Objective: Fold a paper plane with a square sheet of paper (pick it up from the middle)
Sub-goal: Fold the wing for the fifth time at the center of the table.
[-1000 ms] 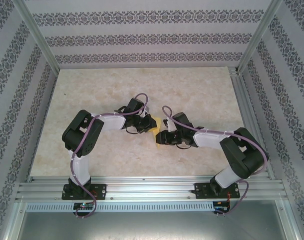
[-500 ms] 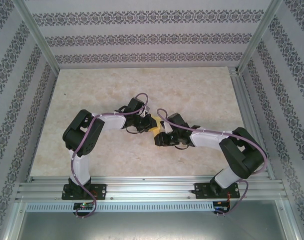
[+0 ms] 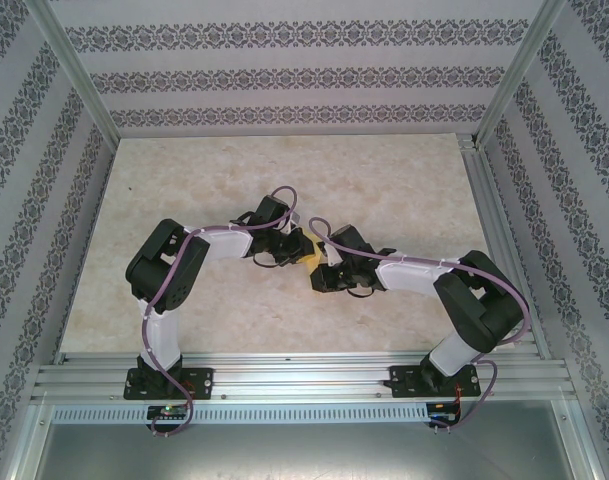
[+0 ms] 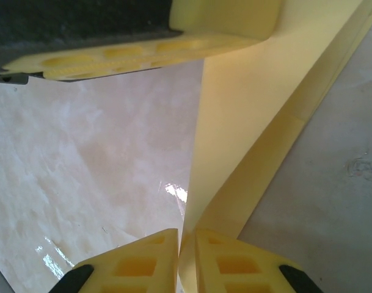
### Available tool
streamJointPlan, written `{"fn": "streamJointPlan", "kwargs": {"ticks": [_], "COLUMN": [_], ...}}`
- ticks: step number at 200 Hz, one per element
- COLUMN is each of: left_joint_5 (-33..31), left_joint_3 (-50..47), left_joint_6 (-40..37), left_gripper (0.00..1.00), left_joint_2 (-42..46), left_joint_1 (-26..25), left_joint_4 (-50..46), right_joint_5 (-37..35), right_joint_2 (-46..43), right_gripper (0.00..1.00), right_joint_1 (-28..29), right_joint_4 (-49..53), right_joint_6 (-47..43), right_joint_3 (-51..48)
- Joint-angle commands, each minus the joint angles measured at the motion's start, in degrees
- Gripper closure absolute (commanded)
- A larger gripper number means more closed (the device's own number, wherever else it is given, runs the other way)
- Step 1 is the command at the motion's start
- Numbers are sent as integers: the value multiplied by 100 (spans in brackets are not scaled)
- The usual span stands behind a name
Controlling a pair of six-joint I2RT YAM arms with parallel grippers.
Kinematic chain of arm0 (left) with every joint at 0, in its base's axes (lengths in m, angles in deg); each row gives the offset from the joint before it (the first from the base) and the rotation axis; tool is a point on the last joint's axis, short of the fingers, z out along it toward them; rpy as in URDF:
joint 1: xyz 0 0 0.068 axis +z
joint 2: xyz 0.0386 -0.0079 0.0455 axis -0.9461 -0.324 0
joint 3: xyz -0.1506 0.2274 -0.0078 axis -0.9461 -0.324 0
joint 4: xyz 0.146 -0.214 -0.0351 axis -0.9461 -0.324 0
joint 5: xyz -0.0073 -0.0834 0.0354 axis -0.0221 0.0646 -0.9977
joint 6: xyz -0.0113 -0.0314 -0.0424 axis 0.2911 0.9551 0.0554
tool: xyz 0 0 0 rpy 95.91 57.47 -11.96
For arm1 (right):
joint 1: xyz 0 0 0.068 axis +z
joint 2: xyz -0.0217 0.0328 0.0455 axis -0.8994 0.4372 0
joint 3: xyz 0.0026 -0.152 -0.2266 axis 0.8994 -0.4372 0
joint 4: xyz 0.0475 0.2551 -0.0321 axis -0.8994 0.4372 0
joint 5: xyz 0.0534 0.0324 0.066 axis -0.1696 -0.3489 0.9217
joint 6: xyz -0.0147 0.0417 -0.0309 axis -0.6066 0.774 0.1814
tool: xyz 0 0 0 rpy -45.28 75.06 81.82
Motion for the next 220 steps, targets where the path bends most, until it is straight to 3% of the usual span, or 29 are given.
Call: {"fn": "streamJointPlan", "kwargs": {"ticks": [1, 84, 142, 220], "left_joint_5": [18, -9, 136, 174], "left_joint_3": [165, 228, 302, 312], "left_joint_6": [-50, -95, -121, -157], "left_gripper": [86, 86, 77, 75], "left_joint_2": [-83, -109, -22, -197], "left_joint_1": [-60, -60, -63, -60], "left_joint_4": [75, 6, 46, 37], "right_joint_5": [-115, 351, 1438, 1521], "right_joint_2": [88, 36, 52, 496], "right_gripper": [88, 100, 100, 99], "right_joint_1": [24, -253, -474, -631], "right_joint_4": [-38, -452, -1377, -1617], "right_joint_6": [-59, 52, 542, 638], "right_joint_3": [119, -133, -380, -460]}}
